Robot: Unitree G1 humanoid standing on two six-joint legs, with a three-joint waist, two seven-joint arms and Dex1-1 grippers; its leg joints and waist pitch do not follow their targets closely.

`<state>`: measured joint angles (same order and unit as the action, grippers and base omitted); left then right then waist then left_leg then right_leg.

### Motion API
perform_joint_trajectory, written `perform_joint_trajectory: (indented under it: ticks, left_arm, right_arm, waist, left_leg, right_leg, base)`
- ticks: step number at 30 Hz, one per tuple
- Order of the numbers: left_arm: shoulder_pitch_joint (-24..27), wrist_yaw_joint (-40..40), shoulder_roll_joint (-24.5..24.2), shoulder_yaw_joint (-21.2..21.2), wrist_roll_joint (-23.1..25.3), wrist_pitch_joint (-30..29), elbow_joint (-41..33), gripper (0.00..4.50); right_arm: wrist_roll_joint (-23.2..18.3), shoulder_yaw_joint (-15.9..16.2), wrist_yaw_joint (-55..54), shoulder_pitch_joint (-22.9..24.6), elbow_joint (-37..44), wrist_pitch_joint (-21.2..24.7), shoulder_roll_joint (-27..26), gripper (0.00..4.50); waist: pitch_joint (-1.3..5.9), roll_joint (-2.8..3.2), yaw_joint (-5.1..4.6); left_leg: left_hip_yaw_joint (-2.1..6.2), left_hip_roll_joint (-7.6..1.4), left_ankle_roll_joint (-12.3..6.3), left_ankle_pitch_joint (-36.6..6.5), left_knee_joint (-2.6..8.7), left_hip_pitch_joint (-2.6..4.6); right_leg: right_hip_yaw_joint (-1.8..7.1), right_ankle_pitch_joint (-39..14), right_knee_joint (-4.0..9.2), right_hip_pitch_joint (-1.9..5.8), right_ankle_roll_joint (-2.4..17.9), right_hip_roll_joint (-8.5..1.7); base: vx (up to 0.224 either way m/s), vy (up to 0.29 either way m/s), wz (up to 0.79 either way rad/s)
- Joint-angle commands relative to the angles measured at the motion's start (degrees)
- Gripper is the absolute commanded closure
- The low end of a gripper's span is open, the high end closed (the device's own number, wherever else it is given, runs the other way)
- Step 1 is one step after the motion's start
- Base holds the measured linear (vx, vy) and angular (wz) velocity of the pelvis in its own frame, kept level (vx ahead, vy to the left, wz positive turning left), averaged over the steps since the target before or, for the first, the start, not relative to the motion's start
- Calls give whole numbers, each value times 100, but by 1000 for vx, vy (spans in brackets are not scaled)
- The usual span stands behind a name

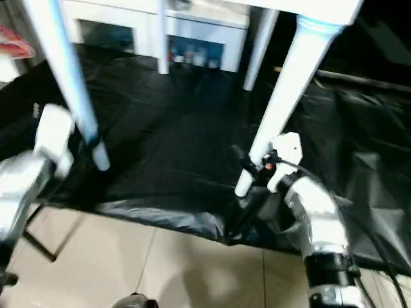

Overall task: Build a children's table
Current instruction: Flip table

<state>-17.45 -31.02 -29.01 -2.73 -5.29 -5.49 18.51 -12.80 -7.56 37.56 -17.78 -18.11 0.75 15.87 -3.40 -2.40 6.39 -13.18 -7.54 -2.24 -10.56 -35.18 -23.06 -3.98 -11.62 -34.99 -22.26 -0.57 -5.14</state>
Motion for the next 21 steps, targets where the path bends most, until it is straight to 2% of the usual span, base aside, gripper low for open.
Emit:
perform_joint_trajectory:
  ticks: [1,3,4,5,6,7,8,9,10,11,12,14,15,16,17,19,20,21]
  left_arm:
    - [236,-116,-26,-297,-374,47,-406,174]
    - [478,-147,-22,-490,-581,87,-588,138]
    - [672,-91,-10,-646,-658,157,-741,136]
    - [811,-48,4,-770,-712,234,-831,136]
    - [1070,38,33,-1009,-792,334,-1020,136]
    - [1137,73,63,-1082,-834,343,-1077,136]
    - [1291,145,144,-1228,-932,344,-1238,136]
    - [1406,180,202,-1292,-999,337,-1370,136]
    - [1474,193,235,-1321,-1039,334,-1451,136]
    - [1650,311,371,-1384,-1132,248,-1680,136]
    - [1797,448,542,-1420,-1255,104,-1929,136]
    - [1979,619,715,-1387,-1316,-59,-2246,136]
    - [2062,712,785,-1344,-1275,-87,-2374,136]
    - [2311,1061,1014,-1159,-942,95,-2661,136]
    - [2458,1232,1127,-1022,-724,160,-2800,136]
    - [2563,1324,1192,-929,-590,187,-2890,136]
    - [2772,1416,1306,-796,-395,314,-3040,136]
    - [2855,1444,1355,-756,-335,354,-3105,136]
  right_arm:
    - [-151,-198,-88,265,507,191,-36,127]
    - [-188,-259,-169,454,729,213,-73,103]
    - [-253,-292,-245,627,911,237,-94,103]
    - [-312,-312,-280,783,1072,261,-105,103]
    - [-453,-320,-307,1120,1422,326,-109,103]
    - [-494,-318,-292,1229,1521,344,-114,103]
    - [-579,-304,-263,1473,1736,392,-128,103]
    - [-617,-299,-244,1634,1879,437,-144,103]
    - [-634,-296,-236,1725,1963,465,-155,103]
    - [-629,-265,-233,1990,2153,480,-191,103]
    - [-601,-267,-311,2201,2284,498,-250,103]
    - [-579,-278,-414,2427,2431,534,-324,103]
    - [-570,-280,-451,2522,2484,536,-355,103]
    - [-505,-267,-655,2788,2625,469,-463,103]
    - [-475,-255,-750,2940,2676,463,-516,103]
    - [-474,-243,-811,3050,2722,487,-537,103]
    - [-496,-216,-865,3227,2842,530,-570,103]
    - [-522,-217,-895,3296,2902,550,-591,103]
  waist:
    - [310,89,-22]
    - [306,84,-29]
    - [303,35,-25]
    - [298,26,-12]
    - [307,18,7]
    - [307,18,7]
    - [295,20,8]
    - [297,47,27]
    - [299,28,29]
    - [282,42,28]
    - [278,83,40]
    - [261,52,27]
    - [254,66,8]
    - [243,106,11]
    - [230,78,-4]
    - [205,91,-9]
    - [191,90,-23]
    - [179,83,-29]
  left_leg:
    - [503,-699,1052,-3247,718,335]
    - [501,-699,1002,-3171,733,310]
    - [481,-692,926,-3039,730,299]
    - [482,-701,891,-2978,726,293]
    - [457,-706,753,-2718,722,290]
    - [457,-706,753,-2718,722,290]
    - [434,-700,677,-2612,719,290]
    - [436,-704,625,-2518,711,286]
    - [434,-716,597,-2432,712,289]
    - [433,-726,590,-2422,724,267]
    - [439,-726,610,-2477,726,276]
    - [452,-726,668,-2619,736,265]
    - [464,-732,703,-2726,748,251]
    - [486,-730,735,-2846,747,263]
    - [485,-745,750,-2905,754,259]
    - [504,-725,756,-3082,749,275]
    - [541,-723,788,-3194,756,271]
    - [558,-731,794,-3218,772,261]
  right_leg:
    - [380,-1878,465,-71,854,-573]
    - [378,-1776,465,-50,871,-575]
    - [376,-1716,465,-47,889,-576]
    - [385,-1677,475,-36,894,-596]
    - [393,-1464,474,-6,872,-578]
    - [393,-1464,474,-6,872,-578]
    - [391,-1351,471,-13,894,-555]
    - [399,-1290,472,7,916,-572]
    - [396,-1227,473,20,931,-561]
    - [400,-1205,475,29,946,-554]
    - [397,-1262,475,19,939,-551]
    - [397,-1432,496,23,936,-558]
    - [408,-1560,514,30,899,-561]
    - [412,-1754,544,20,828,-566]
    - [420,-1807,571,15,784,-562]
    - [423,-2205,619,9,657,-576]
    - [424,-2517,662,19,523,-581]
    - [421,-2590,669,32,482,-584]
  base:
    - [0,0,0]
    - [0,0,0]
    - [0,0,0]
    - [0,0,0]
    - [0,0,0]
    - [57,-19,1]
    - [57,-19,1]
    - [51,-18,2]
    - [0,0,0]
    - [0,0,0]
    - [0,0,0]
    - [0,0,0]
    - [0,0,0]
    - [0,0,0]
    - [0,0,0]
    - [0,0,0]
    - [0,0,0]
    - [0,0,0]
